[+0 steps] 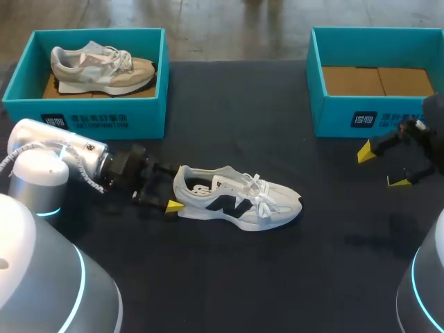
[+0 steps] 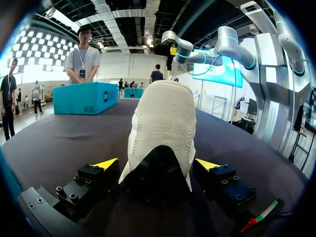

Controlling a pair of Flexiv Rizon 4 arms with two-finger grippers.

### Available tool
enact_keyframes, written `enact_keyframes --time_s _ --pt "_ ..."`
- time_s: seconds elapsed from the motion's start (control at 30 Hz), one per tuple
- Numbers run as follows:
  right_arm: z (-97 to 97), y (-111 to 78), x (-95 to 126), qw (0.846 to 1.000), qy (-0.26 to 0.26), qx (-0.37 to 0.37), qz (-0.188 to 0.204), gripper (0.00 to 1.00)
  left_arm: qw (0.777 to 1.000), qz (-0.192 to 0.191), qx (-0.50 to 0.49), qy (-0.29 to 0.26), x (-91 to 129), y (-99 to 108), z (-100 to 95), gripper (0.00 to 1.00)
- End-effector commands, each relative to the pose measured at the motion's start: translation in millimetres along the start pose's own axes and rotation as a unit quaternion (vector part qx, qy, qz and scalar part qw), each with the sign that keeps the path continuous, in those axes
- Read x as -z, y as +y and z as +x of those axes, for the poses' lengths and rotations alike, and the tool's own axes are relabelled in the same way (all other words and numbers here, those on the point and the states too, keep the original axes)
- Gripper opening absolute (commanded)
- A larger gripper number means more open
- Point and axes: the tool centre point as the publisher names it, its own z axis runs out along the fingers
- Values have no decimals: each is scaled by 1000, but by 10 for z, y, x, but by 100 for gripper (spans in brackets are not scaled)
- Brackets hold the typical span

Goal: Take the shoe out of the shoebox, open the shoe tongue, remove and reinsert the insole, then place the shoe into the shoebox

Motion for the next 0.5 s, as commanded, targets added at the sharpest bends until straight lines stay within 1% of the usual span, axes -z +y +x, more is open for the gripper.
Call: enact_keyframes --time_s 0.03,0.5 --pt "4 -5 -9 1000 -2 0 0 100 1000 4 0 1 -53 12 -11 100" --pt "4 -5 -9 1000 -2 0 0 100 1000 9 2 13 -190 5 -38 100"
